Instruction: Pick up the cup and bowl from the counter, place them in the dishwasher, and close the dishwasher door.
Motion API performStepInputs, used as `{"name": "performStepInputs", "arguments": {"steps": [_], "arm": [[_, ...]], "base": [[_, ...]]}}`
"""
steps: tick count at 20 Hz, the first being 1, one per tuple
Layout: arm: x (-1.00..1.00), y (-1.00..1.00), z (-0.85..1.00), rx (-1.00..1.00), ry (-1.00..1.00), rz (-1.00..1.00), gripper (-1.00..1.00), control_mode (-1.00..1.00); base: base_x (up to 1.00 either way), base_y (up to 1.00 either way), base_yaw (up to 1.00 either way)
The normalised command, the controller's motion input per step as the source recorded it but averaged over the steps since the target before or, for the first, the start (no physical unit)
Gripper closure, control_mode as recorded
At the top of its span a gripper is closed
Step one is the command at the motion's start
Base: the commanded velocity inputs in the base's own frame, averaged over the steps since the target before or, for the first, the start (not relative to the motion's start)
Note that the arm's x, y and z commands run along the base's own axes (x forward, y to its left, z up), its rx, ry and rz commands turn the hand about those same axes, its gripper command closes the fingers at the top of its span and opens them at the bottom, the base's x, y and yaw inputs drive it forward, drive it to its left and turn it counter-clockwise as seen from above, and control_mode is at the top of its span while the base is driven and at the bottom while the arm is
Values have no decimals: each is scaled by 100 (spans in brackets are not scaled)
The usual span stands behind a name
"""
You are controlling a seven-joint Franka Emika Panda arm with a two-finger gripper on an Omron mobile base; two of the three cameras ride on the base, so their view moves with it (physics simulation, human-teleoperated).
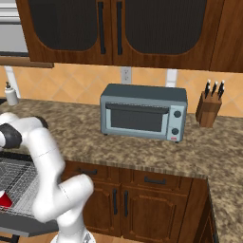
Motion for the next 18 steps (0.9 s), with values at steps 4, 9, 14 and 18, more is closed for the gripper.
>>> {"name": "performStepInputs", "arguments": {"steps": [4,9,14,18], "arm": [[5,-9,100,15,11,1,-100,-100],[8,-9,100,-6,11,2,-100,-100],[21,-23,100,-47,-7,4,-100,-100],[9,-15,100,-50,9,0,-100,-100]], "base": [[0,0,0],[0,0,0],[0,0,0],[0,0,0]]}}
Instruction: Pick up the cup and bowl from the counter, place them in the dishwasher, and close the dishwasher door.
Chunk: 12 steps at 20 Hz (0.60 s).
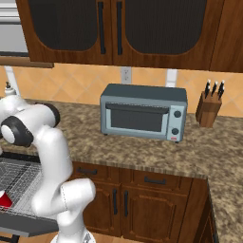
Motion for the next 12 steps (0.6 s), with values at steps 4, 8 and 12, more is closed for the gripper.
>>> {"name": "performStepInputs", "arguments": {"steps": [4,8,12], "arm": [[20,0,100,-61,15,0,-100,-100],[0,29,57,6,1,-7,-100,-100],[18,26,18,34,0,-1,-100,-100]], "base": [[0,0,0],[0,0,0],[0,0,0]]}}
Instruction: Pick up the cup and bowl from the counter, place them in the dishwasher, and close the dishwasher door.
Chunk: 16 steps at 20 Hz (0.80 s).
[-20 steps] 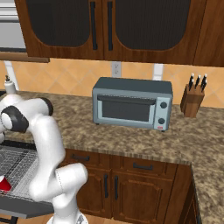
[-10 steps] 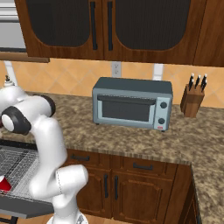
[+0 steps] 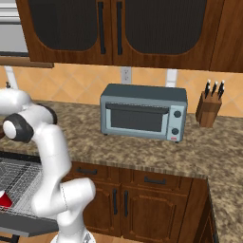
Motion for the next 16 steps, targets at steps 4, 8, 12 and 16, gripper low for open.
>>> {"name": "performStepInputs", "arguments": {"steps": [4,8,12,16], "arm": [[26,7,26,35,0,0,-100,-100],[48,6,10,28,0,0,-100,-100],[31,31,0,32,0,-1,-100,-100],[29,25,-5,18,0,-4,-100,-100]], "base": [[0,0,0],[0,0,0],[0,0,0],[0,0,0]]}}
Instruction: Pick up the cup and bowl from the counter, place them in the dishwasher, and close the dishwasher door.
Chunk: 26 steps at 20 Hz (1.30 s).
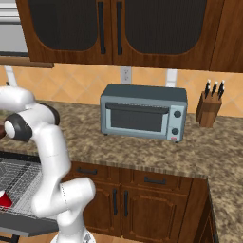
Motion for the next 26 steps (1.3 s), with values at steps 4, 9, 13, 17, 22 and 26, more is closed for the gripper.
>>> {"name": "performStepInputs", "arguments": {"steps": [4,9,13,17,22,26], "arm": [[39,12,-18,1,0,-1,-100,-100],[46,26,-7,0,0,0,-100,-100],[78,38,-30,0,0,0,-100,-100],[89,7,-45,0,0,0,-100,-100],[65,-8,-56,0,0,0,-100,-100],[-6,-54,-18,0,0,0,-100,-100]], "base": [[0,0,0],[0,0,0],[0,0,0],[0,0,0],[0,0,0],[0,0,0]]}}
